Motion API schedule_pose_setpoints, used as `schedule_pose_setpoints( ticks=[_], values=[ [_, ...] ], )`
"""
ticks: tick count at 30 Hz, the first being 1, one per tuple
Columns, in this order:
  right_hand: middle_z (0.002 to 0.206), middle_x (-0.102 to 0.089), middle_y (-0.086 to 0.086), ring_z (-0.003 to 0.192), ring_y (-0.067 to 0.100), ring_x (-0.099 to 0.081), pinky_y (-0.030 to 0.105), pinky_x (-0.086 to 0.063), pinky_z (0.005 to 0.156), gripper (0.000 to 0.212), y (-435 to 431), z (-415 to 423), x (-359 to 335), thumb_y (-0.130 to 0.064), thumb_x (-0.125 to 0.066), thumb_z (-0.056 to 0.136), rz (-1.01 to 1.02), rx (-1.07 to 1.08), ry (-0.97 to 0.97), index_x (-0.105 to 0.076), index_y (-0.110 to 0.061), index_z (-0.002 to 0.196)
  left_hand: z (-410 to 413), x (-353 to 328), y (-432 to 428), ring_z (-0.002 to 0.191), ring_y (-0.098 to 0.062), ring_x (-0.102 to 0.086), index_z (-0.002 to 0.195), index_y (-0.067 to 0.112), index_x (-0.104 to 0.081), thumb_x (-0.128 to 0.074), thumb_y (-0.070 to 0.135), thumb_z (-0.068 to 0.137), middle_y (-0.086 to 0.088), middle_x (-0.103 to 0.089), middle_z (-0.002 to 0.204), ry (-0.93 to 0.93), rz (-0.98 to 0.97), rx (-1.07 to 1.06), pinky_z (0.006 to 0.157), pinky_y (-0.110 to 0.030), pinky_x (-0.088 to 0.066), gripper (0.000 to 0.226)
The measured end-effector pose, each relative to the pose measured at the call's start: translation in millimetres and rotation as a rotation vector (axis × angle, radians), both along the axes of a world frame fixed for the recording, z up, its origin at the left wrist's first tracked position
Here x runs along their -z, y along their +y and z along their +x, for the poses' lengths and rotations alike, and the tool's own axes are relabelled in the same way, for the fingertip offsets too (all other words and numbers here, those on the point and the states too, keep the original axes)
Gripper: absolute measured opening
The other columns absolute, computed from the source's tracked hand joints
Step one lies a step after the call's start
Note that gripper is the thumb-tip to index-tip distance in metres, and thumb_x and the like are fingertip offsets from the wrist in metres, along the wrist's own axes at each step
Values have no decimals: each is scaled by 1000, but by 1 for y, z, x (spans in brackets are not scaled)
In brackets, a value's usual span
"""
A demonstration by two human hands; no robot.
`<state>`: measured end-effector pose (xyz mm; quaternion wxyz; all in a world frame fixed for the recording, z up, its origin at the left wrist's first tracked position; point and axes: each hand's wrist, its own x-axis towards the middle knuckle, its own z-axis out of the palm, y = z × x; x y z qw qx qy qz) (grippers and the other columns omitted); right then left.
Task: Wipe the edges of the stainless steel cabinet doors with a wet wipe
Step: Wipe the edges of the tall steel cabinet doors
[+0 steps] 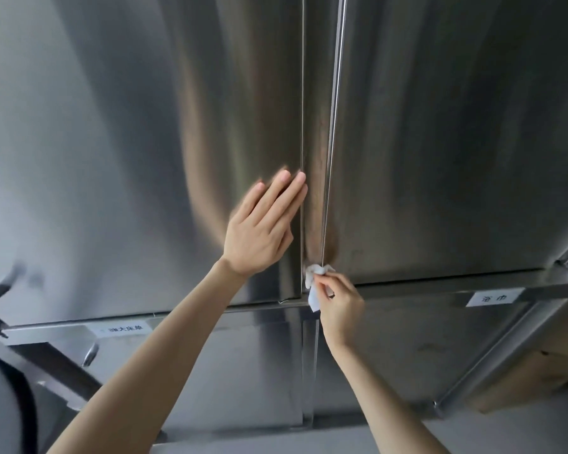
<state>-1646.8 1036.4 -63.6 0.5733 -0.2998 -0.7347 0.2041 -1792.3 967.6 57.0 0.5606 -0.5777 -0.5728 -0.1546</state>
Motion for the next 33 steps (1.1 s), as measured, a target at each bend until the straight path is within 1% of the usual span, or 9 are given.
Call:
schedule_pose_setpoints(
  ticks=[5,8,10,13,16,19,25,30,33],
  values=[
    [73,-70,4,65,21,-68,26,-47,52,19,-6,-1,26,10,-80,63,-48,-7,-169,-70,-6,63,2,-2,-3,147,-20,-22,149,8,-33,-47,7,85,-4,-27,156,-26,-31,-3,120,-37,-18,66],
    [67,-66,-2,52,16,-54,18,-23,47,26,-7,5,14,8,-81,55,-68,-5,-271,-64,-12,56,9,-5,-8,146,-21,-24,148,8,-33,-48,7,85,-4,-28,155,-77,-84,-33,121,-37,-14,65],
    [63,-63,-3,48,14,-47,17,-18,48,28,-11,14,4,8,-78,53,-70,13,-281,-62,-14,53,16,-7,-12,146,-22,-21,147,6,-34,-50,5,83,-5,-27,155,-127,-108,-42,122,-38,-10,66],
    [65,-65,-1,53,16,-56,18,-28,47,27,-16,37,-17,14,-71,57,-54,43,-173,-66,-12,58,25,-10,-15,148,-25,-17,145,2,-38,-49,4,81,-6,-24,157,-193,-134,-22,122,-43,-8,65],
    [75,-71,1,65,10,-61,17,-42,56,23,-8,65,-51,16,-73,65,-7,91,-5,-73,-7,69,36,-15,-15,146,-28,-21,141,-1,-44,-45,3,81,-10,-33,155,-255,-127,18,122,-46,-10,60],
    [83,-71,-5,71,4,-58,10,-40,58,19,8,98,-84,9,-73,73,28,148,68,-74,-10,77,54,-25,-1,146,-27,-22,140,-1,-46,-50,-1,76,-8,-30,155,-255,-130,85,122,-43,-10,65],
    [87,-72,-2,72,5,-57,4,-37,60,10,46,160,-126,2,-73,76,172,234,68,-74,-8,79,107,-56,58,148,-24,-20,142,1,-42,-41,1,77,-6,-32,156,-263,-148,232,122,-43,-14,65],
    [88,-73,0,71,8,-62,11,-42,60,11,81,195,-155,4,-76,74,265,274,64,-75,-6,78,140,-75,100,147,-22,-19,144,2,-41,-43,3,80,-7,-34,155,-288,-166,216,121,-42,-14,64],
    [90,-73,-1,71,8,-62,10,-40,61,9,102,213,-171,2,-75,76,325,265,45,-75,-6,80,157,-85,123,147,-23,-19,145,3,-40,-48,4,82,-8,-33,156,-298,-156,177,121,-43,-15,64]
  ],
)
